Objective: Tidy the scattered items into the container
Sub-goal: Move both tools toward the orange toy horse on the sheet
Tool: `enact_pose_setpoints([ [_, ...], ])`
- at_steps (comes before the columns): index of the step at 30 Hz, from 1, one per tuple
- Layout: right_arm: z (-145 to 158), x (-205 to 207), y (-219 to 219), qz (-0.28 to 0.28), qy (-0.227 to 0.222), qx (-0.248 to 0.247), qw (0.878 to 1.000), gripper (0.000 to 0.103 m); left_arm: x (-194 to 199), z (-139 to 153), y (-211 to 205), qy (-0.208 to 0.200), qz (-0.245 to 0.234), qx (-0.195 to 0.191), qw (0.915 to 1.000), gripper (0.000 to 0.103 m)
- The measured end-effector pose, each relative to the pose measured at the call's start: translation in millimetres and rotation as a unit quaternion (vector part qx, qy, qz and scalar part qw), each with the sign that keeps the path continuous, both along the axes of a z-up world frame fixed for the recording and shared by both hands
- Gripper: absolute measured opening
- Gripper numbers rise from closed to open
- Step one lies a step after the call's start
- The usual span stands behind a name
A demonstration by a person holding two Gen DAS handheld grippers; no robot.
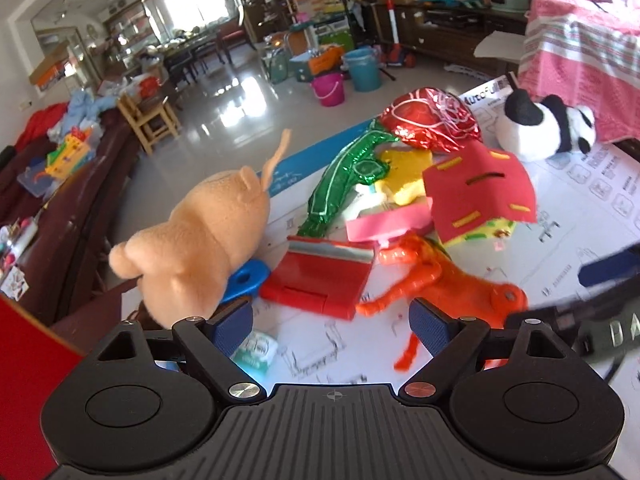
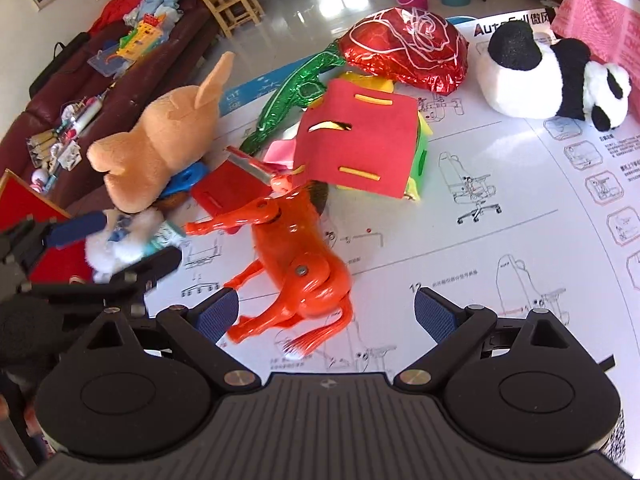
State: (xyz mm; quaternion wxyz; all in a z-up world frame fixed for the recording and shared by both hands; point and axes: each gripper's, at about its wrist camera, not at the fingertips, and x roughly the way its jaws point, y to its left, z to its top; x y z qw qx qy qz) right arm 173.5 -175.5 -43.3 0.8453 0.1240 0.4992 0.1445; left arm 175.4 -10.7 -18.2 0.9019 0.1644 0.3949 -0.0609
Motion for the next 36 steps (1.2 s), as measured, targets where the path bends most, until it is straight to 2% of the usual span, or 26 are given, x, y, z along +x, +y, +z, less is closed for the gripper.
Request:
enact_pose_setpoints([
  [3,-5.7,3.2,0.6,0.011,0.001,-0.014,1.0,0.096,26.2,-2.8,7.0,0.022,0.031,-0.051,0.998,0.091],
  [6,-11.3,0.0,2.1,0.029,-0.003,-0.026,0.999,0.096,47.0,-7.0,8.1,0.035,0.06,-0.086,0.9939,0.087],
  [8,-13.9,-1.6,3.4,0.035,-0.004,-0.035,0.999,0.096,56.7,-15.4,3.0,0.052,0.062,-0.076,0.9938,0.083],
  [10,-15.2,-2.9,3.9,0.046,-0.004,-0.038,0.998,0.096,59.0,-27.9,-2.6,0.069,0.064,-0.044,0.9946,0.079],
  [14,-15.1,-4.9,-2.9,0.047,-0.012,-0.057,0.997,0.096,46.0,-42.0,-3.4,0.075,0.057,-0.008,0.9955,0.075],
  [17,-18.9,-3.0,-12.0,0.034,-0.005,-0.054,0.998,0.096,37.8,-41.6,-1.3,0.08,0.055,-0.016,0.9952,0.074],
  [25,-25.4,-8.2,-33.0,0.008,0.008,-0.052,0.999,0.096,3.3,-40.2,-15.1,0.093,0.023,-0.007,0.9954,0.072],
  [32,-24.8,-16.8,-59.7,-0.026,0.007,-0.057,0.998,0.095,-36.4,-45.2,-27.0,0.129,-0.003,-0.031,0.9912,0.072],
  [36,-27.3,-25.9,-70.7,-0.026,0.01,-0.054,0.998,0.095,-58.8,-46.0,-34.0,0.153,-0.026,-0.061,0.9859,0.072],
])
